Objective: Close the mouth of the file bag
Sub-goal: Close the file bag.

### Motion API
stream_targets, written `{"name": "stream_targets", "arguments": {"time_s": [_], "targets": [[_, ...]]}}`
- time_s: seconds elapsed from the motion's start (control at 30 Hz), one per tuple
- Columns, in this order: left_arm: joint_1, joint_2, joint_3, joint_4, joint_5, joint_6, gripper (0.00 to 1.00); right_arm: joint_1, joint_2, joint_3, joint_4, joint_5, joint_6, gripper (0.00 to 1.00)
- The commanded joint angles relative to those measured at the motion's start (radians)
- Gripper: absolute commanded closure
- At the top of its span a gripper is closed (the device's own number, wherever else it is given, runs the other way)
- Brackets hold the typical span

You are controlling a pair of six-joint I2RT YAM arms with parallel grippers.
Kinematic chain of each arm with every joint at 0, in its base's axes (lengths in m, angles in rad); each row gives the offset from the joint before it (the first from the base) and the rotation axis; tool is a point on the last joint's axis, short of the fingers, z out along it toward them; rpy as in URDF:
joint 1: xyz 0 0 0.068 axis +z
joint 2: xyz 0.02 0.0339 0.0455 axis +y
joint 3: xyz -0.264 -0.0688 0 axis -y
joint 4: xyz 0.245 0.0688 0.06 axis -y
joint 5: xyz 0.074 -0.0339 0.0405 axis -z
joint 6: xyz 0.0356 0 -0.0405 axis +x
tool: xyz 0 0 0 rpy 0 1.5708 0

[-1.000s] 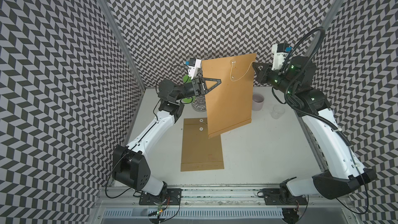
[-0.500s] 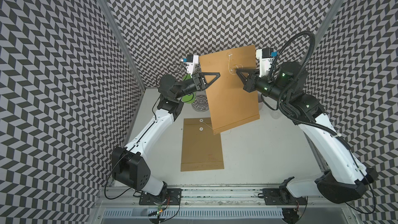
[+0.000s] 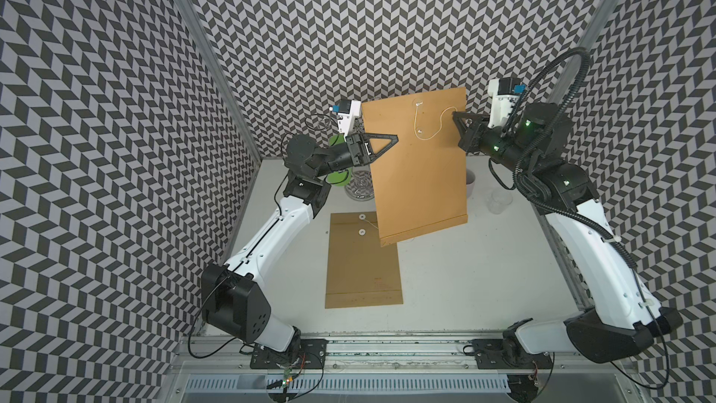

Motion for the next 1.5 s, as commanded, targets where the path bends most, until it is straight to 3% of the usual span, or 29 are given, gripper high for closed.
{"name": "stream_targets", "arguments": {"time_s": [0.0, 0.77, 0.97, 1.3, 1.47], "targets": [[-0.007, -0.051, 0.000, 0.000, 0.056, 0.052, 1.00, -0.003, 0.007, 0.053, 0.017, 0.008, -0.016, 1.00], [-0.023, -0.101, -0.030, -0.070, 0.148, 0.133, 1.00, -0.010, -0.008, 0.071, 0.012, 0.013, -0.008, 1.00], [0.034, -0.071, -0.019, 0.004, 0.017, 0.035, 1.00, -0.010, -0.065, -0.075, 0.065, -0.023, 0.043, 1.00], [0.000, -0.032, 0.201, -0.578, -0.298, 0.422, 1.00, 0.071, -0.074, -0.167, 0.088, -0.059, 0.077, 1.00], [-0.022, -0.017, 0.241, -0.688, -0.384, 0.503, 1.00, 0.071, -0.074, -0.131, 0.066, -0.076, 0.055, 1.00]]}}
